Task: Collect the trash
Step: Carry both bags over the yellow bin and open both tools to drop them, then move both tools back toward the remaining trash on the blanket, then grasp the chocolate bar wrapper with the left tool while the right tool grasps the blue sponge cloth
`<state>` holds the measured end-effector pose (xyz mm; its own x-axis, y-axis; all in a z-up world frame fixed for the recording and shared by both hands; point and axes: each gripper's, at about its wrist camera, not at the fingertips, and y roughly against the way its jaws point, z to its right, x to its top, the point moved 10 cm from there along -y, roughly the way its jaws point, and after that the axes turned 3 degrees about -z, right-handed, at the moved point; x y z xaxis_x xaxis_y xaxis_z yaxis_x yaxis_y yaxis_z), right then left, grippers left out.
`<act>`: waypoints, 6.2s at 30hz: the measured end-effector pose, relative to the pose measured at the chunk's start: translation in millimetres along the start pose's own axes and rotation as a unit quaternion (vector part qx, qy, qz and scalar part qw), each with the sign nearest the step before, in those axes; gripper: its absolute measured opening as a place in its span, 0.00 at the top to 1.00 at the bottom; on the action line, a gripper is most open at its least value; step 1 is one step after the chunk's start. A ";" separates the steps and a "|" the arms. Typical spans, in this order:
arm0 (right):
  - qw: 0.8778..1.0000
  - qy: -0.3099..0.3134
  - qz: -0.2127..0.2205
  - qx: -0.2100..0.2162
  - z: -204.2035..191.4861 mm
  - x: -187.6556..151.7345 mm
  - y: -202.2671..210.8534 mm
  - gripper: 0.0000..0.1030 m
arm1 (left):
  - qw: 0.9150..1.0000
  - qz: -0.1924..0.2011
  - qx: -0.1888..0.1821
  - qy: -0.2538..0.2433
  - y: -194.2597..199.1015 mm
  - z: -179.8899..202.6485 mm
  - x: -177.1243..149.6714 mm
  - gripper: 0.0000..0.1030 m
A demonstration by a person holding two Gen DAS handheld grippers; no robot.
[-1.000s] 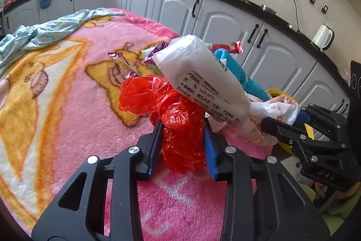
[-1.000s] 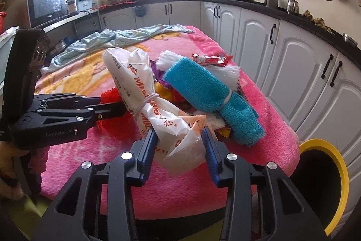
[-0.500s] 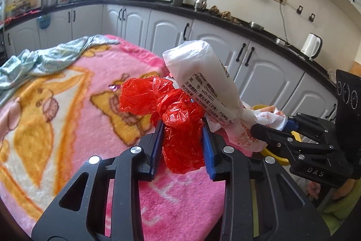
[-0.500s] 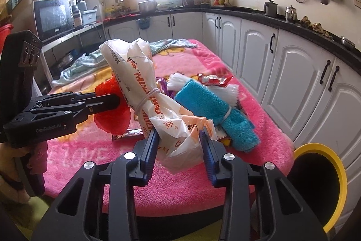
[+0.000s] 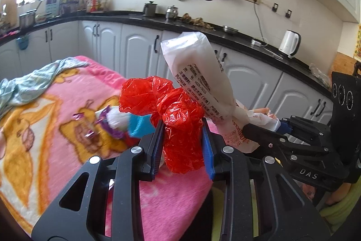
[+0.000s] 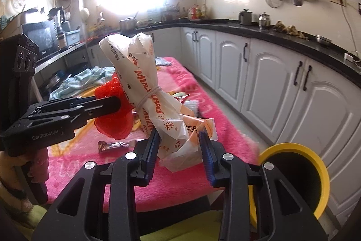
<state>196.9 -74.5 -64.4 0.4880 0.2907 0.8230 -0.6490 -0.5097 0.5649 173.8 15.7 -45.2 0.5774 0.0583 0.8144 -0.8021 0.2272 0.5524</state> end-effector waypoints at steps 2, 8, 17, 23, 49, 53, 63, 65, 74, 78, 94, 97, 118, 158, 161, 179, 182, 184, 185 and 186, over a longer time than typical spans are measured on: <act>1.000 -0.007 0.005 -0.008 10.9 -0.5 6.4 0.67 | 1.000 0.001 -0.006 -0.006 -3.1 8.8 3.0 0.77; 0.999 -0.033 0.015 -0.033 44.4 -2.4 26.7 0.67 | 0.999 0.003 -0.029 -0.026 -15.9 41.6 14.5 0.77; 0.994 -0.080 0.022 -0.075 98.0 -13.0 53.7 0.67 | 0.996 0.002 -0.067 -0.053 -40.4 93.2 27.3 0.77; 0.987 -0.122 0.023 -0.101 139.2 -27.1 68.9 0.67 | 0.994 -0.007 -0.091 -0.066 -64.4 126.6 33.1 0.77; 0.948 -0.243 -0.046 -0.200 254.1 -119.2 52.1 0.67 | 0.982 -0.094 -0.136 -0.096 -182.1 191.3 -22.4 0.76; 0.941 -0.270 -0.042 -0.198 265.6 -123.3 49.7 0.60 | 0.983 -0.099 -0.127 -0.087 -191.5 186.9 -25.8 0.65; 0.940 -0.272 -0.042 -0.202 267.1 -123.1 49.7 0.35 | 0.989 -0.096 -0.100 -0.051 -191.9 155.1 -25.3 0.26; 0.941 -0.266 -0.038 -0.204 264.7 -119.6 50.6 0.35 | 0.990 -0.092 -0.093 -0.046 -188.3 147.3 -22.8 0.20; 0.956 -0.221 -0.021 -0.192 234.7 -97.0 53.0 0.32 | 0.996 -0.066 -0.063 -0.014 -156.3 107.9 -9.1 0.11; 0.963 -0.198 -0.011 -0.181 215.5 -84.0 52.9 0.30 | 0.997 -0.052 -0.053 -0.005 -140.1 92.9 -4.6 0.11; 0.983 -0.109 0.016 -0.145 144.7 -43.9 50.3 0.26 | 1.000 -0.001 -0.005 0.020 -82.0 31.2 9.7 0.11; 0.986 -0.094 0.016 -0.134 131.9 -38.3 47.3 0.25 | 1.000 0.007 0.004 0.026 -73.1 19.2 10.8 0.11; 0.998 0.016 0.006 -0.057 25.4 -7.7 2.6 0.23 | 0.994 0.037 0.068 0.077 -17.8 -66.5 2.6 0.11; 0.989 0.124 -0.084 -0.018 -42.3 -12.1 -138.4 0.22 | 0.990 -0.102 0.084 0.038 -31.6 -144.8 -101.3 0.11; 0.986 0.141 -0.080 -0.032 -44.0 -8.9 -145.8 0.22 | 0.990 -0.115 0.080 0.025 -36.6 -141.1 -108.3 0.16; 0.977 0.176 -0.108 -0.058 -43.7 -11.7 -171.2 0.57 | 0.984 -0.164 0.072 -0.001 -50.3 -141.9 -134.1 0.62; 0.978 0.171 -0.106 -0.051 -41.0 -9.6 -166.5 0.63 | 0.983 -0.167 0.071 -0.004 -50.1 -141.0 -135.5 0.71; 0.979 0.168 -0.106 -0.048 -41.4 -9.1 -164.1 0.67 | 0.984 -0.167 0.067 -0.003 -49.6 -140.9 -135.3 0.76; 0.980 0.164 -0.104 -0.045 -40.9 -8.7 -161.6 0.67 | 0.984 -0.167 0.066 -0.003 -49.7 -140.3 -134.8 0.80; 0.980 0.161 -0.104 -0.042 -40.9 -8.3 -159.9 0.68 | 0.984 -0.167 0.064 -0.002 -49.3 -139.9 -134.9 0.81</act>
<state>272.8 37.7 -159.1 0.4139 0.6295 0.6576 -0.6073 -0.3472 0.7146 156.8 132.7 -207.2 0.8115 -0.0036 0.5843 -0.5805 0.1087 0.8070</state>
